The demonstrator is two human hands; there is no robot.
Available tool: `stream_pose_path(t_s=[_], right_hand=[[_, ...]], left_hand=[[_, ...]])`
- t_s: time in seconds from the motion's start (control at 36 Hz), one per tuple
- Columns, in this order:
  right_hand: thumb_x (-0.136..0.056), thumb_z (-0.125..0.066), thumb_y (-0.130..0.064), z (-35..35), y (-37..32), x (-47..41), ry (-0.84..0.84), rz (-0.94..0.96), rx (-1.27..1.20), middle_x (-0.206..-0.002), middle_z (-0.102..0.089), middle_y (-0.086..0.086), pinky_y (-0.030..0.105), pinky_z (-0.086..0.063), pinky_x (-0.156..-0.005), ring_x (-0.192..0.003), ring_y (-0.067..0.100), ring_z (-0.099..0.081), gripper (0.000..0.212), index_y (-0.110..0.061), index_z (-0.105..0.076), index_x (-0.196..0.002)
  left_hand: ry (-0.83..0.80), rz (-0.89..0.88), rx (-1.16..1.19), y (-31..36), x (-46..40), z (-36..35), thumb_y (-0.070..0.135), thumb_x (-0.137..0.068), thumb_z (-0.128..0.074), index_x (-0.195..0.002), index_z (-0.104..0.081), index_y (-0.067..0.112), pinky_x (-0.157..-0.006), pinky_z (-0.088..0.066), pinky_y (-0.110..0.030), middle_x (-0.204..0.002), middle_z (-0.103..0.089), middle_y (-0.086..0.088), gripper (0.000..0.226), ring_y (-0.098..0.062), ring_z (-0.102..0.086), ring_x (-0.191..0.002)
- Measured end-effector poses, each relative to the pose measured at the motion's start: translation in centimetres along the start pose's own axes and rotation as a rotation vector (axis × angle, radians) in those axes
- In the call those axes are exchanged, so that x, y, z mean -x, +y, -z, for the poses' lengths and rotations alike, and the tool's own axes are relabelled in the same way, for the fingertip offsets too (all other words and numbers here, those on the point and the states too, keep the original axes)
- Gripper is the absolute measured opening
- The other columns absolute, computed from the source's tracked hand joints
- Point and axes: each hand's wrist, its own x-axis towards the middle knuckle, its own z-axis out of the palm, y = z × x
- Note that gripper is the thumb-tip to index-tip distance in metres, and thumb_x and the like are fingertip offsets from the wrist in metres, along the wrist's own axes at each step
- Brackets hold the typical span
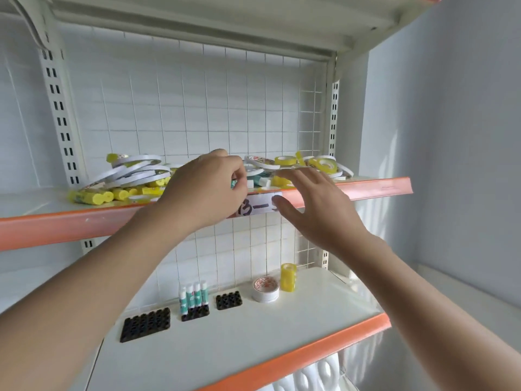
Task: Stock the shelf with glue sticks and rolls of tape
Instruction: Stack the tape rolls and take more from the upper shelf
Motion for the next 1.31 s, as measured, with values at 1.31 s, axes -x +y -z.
stream_pose_path(t_s=[1.31], right_hand=[[-0.098, -0.053, -0.019, -9.4, 8.4, -14.1, 0.118, 0.032, -0.365, -0.09, -0.064, 0.002, 0.038, -0.044, -0.072, -0.081, 0.023, -0.054, 0.012, -0.01, -0.061, -0.099]], left_hand=[[0.092, 0.047, 0.066, -3.9, -11.7, -10.7, 0.014, -0.101, -0.037, -0.102, -0.047, 0.009, -0.066, -0.031, -0.035, -0.094, -0.054, -0.007, 0.01, -0.025, -0.047, -0.082]])
